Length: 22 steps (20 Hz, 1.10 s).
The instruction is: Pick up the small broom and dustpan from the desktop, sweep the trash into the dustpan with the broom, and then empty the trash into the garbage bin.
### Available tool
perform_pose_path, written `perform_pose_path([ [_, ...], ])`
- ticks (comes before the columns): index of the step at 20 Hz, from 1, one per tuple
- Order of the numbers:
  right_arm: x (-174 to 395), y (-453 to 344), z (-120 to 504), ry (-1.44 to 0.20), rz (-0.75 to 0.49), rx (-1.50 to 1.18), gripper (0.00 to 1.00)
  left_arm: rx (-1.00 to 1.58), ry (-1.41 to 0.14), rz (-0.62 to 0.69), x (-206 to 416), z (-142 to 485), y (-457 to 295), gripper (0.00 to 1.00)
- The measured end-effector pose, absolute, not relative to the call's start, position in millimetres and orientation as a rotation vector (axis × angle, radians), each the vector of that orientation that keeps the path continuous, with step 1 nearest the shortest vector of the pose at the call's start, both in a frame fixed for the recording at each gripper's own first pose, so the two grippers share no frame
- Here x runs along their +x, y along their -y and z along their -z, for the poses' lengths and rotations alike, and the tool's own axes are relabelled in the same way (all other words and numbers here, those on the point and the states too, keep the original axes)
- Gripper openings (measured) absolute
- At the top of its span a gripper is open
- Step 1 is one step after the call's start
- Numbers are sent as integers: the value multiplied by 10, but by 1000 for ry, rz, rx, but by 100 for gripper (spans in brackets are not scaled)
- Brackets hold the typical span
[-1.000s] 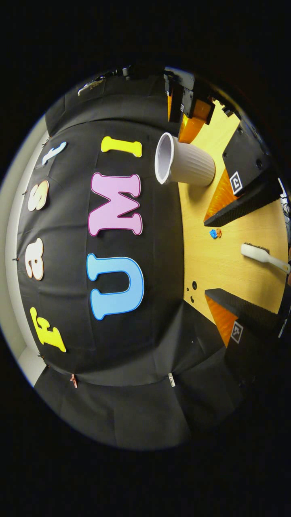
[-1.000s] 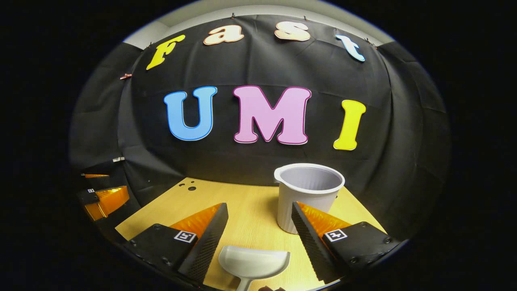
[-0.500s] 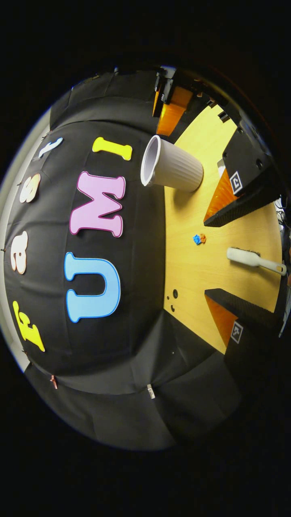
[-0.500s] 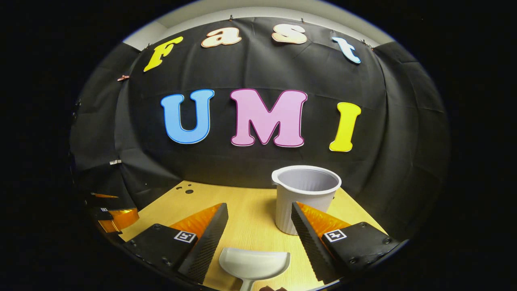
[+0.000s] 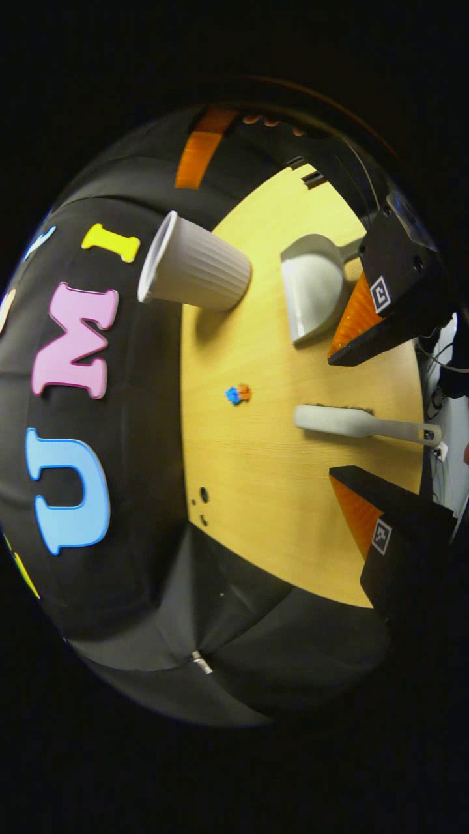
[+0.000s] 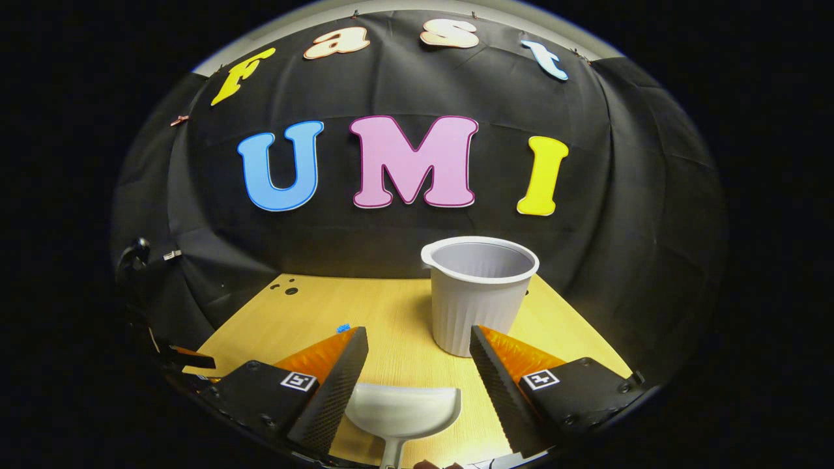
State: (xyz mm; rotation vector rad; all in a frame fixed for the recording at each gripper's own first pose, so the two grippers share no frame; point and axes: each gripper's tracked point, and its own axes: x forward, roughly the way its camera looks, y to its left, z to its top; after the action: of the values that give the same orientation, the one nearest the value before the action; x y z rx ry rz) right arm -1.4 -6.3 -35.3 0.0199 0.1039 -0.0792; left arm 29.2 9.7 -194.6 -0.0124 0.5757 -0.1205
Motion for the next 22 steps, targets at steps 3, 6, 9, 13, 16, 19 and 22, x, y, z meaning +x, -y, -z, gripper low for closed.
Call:
perform_pose_path([
  [3, -35, 34, 437, -129, 74, 22, 98, -30, -716, 120, 236, 2421, -190, 98],
  [6, -71, 24, 559, -160, 74, 1, 98, 2, -831, 145, 212, 2757, -232, 96],
  [9, -138, 37, 715, -200, 69, -8, 98, 46, -931, 172, 195, 3004, -276, 96],
  [13, -270, 30, 858, -234, 78, 32, 98, 113, -1035, 190, 247, 3225, -293, 95],
  [16, -367, 21, 1044, -277, 85, 58, 98, 118, -1106, 196, 313, 3339, -275, 92],
  [19, -439, 20, 1129, -299, 90, 88, 98, 79, -1150, 182, 414, 3398, -221, 84],
  [22, -491, 14, 1224, -332, 95, 103, 98, 80, -1158, 163, 494, 3400, -198, 70],
])
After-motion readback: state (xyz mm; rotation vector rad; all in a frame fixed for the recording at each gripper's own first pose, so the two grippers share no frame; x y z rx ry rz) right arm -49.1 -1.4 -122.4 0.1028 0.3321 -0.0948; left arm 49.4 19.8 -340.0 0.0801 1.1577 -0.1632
